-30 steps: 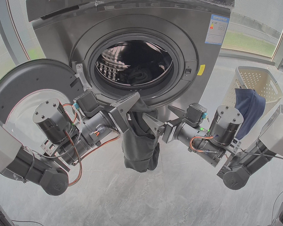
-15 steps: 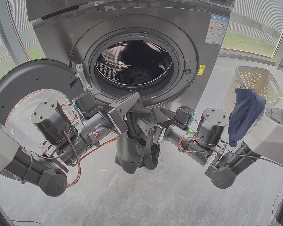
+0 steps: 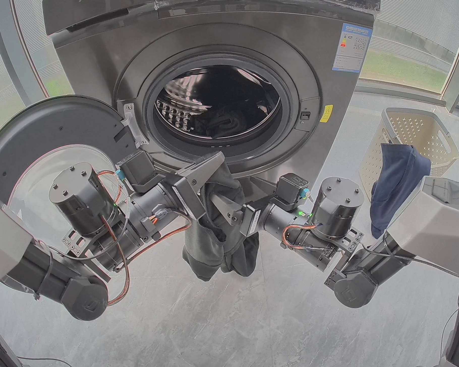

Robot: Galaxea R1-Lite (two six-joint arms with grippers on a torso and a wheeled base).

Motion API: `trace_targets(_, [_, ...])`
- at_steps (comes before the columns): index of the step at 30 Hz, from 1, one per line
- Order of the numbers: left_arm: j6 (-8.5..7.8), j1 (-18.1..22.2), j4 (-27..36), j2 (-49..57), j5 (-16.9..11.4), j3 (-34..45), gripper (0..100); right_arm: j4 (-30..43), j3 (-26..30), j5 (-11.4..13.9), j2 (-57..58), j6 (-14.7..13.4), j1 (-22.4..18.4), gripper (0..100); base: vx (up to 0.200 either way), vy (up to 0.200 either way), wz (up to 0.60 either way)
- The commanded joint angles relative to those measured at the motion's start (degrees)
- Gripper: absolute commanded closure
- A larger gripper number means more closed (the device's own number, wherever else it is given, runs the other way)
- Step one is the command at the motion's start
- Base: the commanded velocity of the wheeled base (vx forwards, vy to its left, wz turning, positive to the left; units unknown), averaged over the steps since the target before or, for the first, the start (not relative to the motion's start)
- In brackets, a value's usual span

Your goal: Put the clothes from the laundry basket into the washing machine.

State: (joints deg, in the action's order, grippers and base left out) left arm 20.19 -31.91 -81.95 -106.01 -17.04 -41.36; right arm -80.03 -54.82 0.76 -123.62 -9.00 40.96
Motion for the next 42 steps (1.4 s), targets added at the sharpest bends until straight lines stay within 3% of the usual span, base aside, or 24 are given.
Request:
trace_targets(1, [0.03, 0.0, -0.1, 0.2, 0.0, 0.1, 100, 0.0, -2.0, -0.1, -2.3, -0.1, 0.1, 0, 0.0, 0.0, 0.0])
trace_targets(6, [0.03, 0.0, -0.1, 0.0, 0.0, 0.4, 100, -0.3, -3.3, -0.8, -3.4, -0.1, 0.6, 0, 0.0, 0.0, 0.0])
trace_targets(7, [0.03, 0.0, -0.1, 0.0, 0.0, 0.5, 100, -0.4, -3.4, -0.8, -3.3, 0.0, 0.6, 100, 0.0, 0.0, 0.0])
trace_targets(18, [0.03, 0.1, 0.3, -0.8, -0.2, 1.8, 100, 0.1, 0.4, -1.0, 3.7, 0.8, -1.7, 100, 0.0, 0.0, 0.0])
trace_targets(26, [0.03, -0.2, 1.1, -1.5, -0.6, 2.4, 100, 0.1, 3.2, -1.0, 8.4, 1.5, -0.9, 100, 0.0, 0.0, 0.0])
trace_targets(27, [0.03, -0.2, 1.1, -1.5, -0.6, 2.4, 0, 0.1, 3.2, -1.0, 8.4, 1.5, -0.9, 100, 0.0, 0.0, 0.0])
trace_targets(34, [-0.24, 0.0, -0.1, -5.1, 0.0, 4.9, 0, 0.6, 2.6, -1.3, 10.0, 1.5, -0.4, 100, 0.0, 0.0, 0.0])
trace_targets(37, [-0.5, 0.0, -0.8, -5.4, -0.3, 7.3, 0, 1.9, 1.2, -4.4, 9.8, 1.5, 0.3, 100, 0.0, 0.0, 0.0])
trace_targets(42, [-1.38, 0.2, -3.6, -7.5, -0.5, 10.7, 0, 3.7, -2.9, -5.2, 9.4, 1.4, 1.4, 100, 0.0, 0.0, 0.0])
